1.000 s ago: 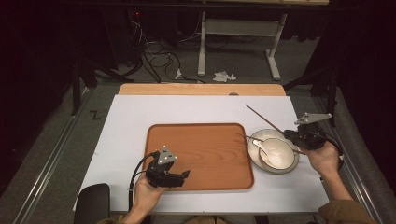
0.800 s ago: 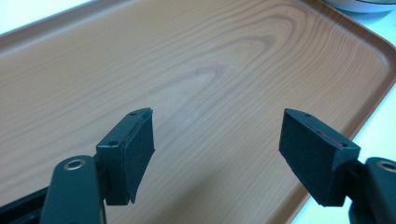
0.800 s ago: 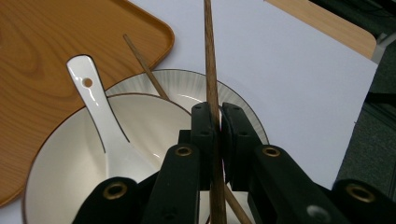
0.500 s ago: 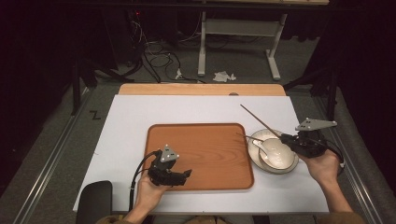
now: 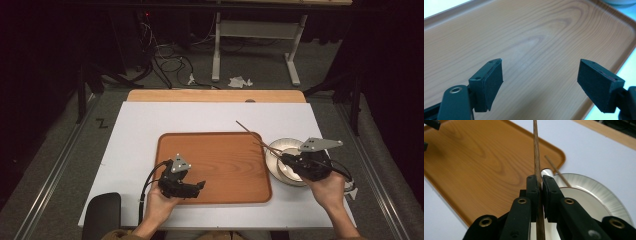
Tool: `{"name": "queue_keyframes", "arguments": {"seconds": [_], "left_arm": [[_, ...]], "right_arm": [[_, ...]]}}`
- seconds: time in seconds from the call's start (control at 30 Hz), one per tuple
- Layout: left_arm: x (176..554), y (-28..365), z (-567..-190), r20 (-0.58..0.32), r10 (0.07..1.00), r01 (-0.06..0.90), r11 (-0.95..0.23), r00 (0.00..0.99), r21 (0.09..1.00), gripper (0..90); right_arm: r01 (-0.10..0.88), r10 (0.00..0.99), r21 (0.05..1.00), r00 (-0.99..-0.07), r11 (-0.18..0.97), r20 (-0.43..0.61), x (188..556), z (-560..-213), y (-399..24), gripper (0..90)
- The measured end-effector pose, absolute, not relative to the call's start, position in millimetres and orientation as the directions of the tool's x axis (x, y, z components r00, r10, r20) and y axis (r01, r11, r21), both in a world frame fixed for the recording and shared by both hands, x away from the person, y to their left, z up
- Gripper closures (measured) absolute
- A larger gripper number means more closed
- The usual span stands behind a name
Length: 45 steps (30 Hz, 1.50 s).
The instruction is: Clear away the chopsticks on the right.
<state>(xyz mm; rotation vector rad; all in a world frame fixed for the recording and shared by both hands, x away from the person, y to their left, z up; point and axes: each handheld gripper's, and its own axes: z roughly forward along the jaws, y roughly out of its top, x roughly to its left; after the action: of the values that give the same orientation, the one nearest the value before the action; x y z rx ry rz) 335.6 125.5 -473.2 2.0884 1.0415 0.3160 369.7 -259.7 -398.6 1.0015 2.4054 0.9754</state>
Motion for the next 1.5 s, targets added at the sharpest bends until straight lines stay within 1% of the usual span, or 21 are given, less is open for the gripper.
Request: {"name": "queue_keyframes", "arguments": {"seconds": [0.23,0.37,0.53,0.67,0.83,1.0,1.2,1.43,1.5], "left_arm": [[335,125,-473,-0.108,0.764,0.576,-0.378,0.636,0.725,20.8],[334,124,-473,-0.110,0.760,0.577,-0.382,0.641,0.722,21.0],[336,124,-475,-0.106,0.768,0.590,-0.387,0.631,0.709,22.2],[335,121,-475,-0.103,0.763,0.586,-0.394,0.638,0.708,22.6],[333,121,-474,-0.094,0.757,0.579,-0.406,0.646,0.707,23.2],[334,120,-475,-0.094,0.759,0.588,-0.413,0.644,0.696,23.4],[336,119,-476,-0.089,0.760,0.588,-0.417,0.644,0.693,24.3],[335,118,-475,-0.088,0.758,0.586,-0.420,0.647,0.693,24.4],[335,119,-475,-0.086,0.758,0.586,-0.421,0.646,0.692,24.3]], "right_arm": [[0.470,0.705,0.717,-0.708,0.515,-0.042,362,-410,-241,85.2],[0.472,0.700,0.699,-0.712,0.536,-0.056,360,-418,-230,85.2],[0.476,0.667,0.675,-0.745,0.564,-0.032,360,-437,-213,85.2],[0.487,0.666,0.657,-0.745,0.575,-0.031,361,-444,-207,85.1],[0.504,0.667,0.612,-0.744,0.609,-0.051,364,-460,-196,85.1],[0.529,0.682,0.595,-0.730,0.605,-0.045,367,-467,-189,85.0],[0.551,0.683,0.541,-0.728,0.636,-0.060,373,-480,-182,84.9],[0.564,0.681,0.506,-0.729,0.653,-0.065,376,-489,-178,84.4],[0.569,0.686,0.510,-0.725,0.646,-0.061,376,-489,-178,84.3]]}}
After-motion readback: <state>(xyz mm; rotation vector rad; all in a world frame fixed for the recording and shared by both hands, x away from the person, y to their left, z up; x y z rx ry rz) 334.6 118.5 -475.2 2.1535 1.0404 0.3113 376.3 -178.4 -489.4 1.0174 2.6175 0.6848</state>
